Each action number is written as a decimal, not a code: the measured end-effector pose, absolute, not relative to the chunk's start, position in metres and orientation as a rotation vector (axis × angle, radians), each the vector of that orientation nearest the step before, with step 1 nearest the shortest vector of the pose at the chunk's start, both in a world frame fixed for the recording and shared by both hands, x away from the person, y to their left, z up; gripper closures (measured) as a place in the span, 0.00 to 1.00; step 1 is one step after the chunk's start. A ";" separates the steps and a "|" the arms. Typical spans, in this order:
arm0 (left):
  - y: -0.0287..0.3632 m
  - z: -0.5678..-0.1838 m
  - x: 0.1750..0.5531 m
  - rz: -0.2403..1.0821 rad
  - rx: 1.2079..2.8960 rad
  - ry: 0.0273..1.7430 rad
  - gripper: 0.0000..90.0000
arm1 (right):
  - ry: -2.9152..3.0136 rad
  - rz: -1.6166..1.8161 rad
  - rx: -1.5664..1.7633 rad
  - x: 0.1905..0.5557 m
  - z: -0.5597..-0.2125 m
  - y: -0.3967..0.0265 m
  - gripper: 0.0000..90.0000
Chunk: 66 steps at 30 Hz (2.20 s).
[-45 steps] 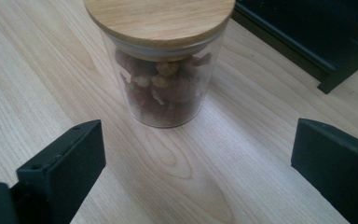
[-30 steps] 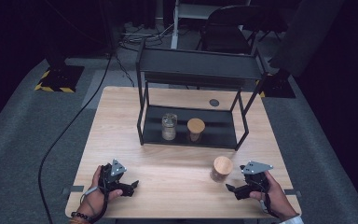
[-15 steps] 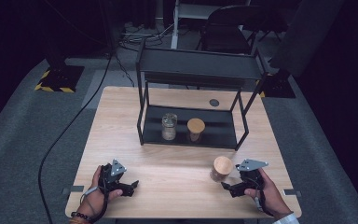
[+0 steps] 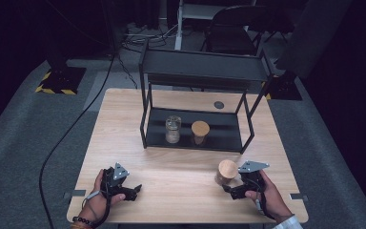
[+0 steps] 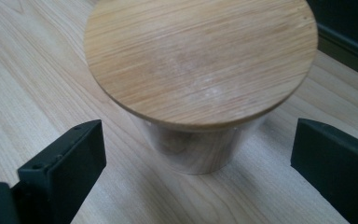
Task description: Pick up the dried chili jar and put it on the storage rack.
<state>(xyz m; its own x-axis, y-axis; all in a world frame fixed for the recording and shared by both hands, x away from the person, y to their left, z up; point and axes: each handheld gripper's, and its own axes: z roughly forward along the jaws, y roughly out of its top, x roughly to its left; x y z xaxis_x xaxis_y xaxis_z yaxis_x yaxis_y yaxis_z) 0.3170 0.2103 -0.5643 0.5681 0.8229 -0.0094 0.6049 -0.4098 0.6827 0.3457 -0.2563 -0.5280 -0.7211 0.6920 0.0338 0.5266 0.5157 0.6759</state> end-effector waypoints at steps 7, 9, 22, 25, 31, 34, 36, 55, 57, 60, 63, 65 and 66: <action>0.210 -0.564 0.317 0.437 2.156 1.135 0.00 | 2.507 0.973 1.051 0.348 -0.530 -0.251 0.04; 0.210 -0.564 0.317 0.437 2.156 1.137 0.00 | 2.503 0.971 1.057 0.348 -0.530 -0.250 0.04; 0.210 -0.564 0.317 0.437 2.156 1.137 0.00 | 2.471 0.972 1.087 0.351 -0.533 -0.239 0.08; 0.210 -0.564 0.317 0.436 2.156 1.137 0.00 | 2.462 0.983 1.093 0.351 -0.533 -0.237 0.10; 0.210 -0.564 0.317 0.436 2.156 1.137 0.00 | 2.440 1.003 1.123 0.352 -0.533 -0.235 0.14; 0.210 -0.564 0.317 0.437 2.156 1.135 0.00 | 2.435 1.005 1.127 0.352 -0.533 -0.233 0.16; 0.210 -0.564 0.317 0.436 2.156 1.136 0.00 | 2.434 1.007 1.126 0.353 -0.533 -0.231 0.16; 0.210 -0.564 0.317 0.436 2.157 1.133 0.00 | 2.355 1.022 1.157 0.352 -0.534 -0.230 0.27; 0.210 -0.564 0.317 0.436 2.156 1.134 0.00 | 2.354 1.022 1.153 0.351 -0.534 -0.230 0.27; 0.210 -0.564 0.317 0.436 2.156 1.134 0.00 | 2.353 1.019 1.146 0.351 -0.534 -0.230 0.27; 0.210 -0.564 0.317 0.436 2.156 1.134 0.00 | 2.352 1.018 1.144 0.351 -0.534 -0.230 0.28; 0.210 -0.564 0.317 0.436 2.156 1.134 0.00 | 2.353 1.018 1.143 0.351 -0.534 -0.230 0.28; 0.210 -0.564 0.317 0.436 2.156 1.134 0.00 | 2.353 1.019 1.143 0.351 -0.534 -0.230 0.28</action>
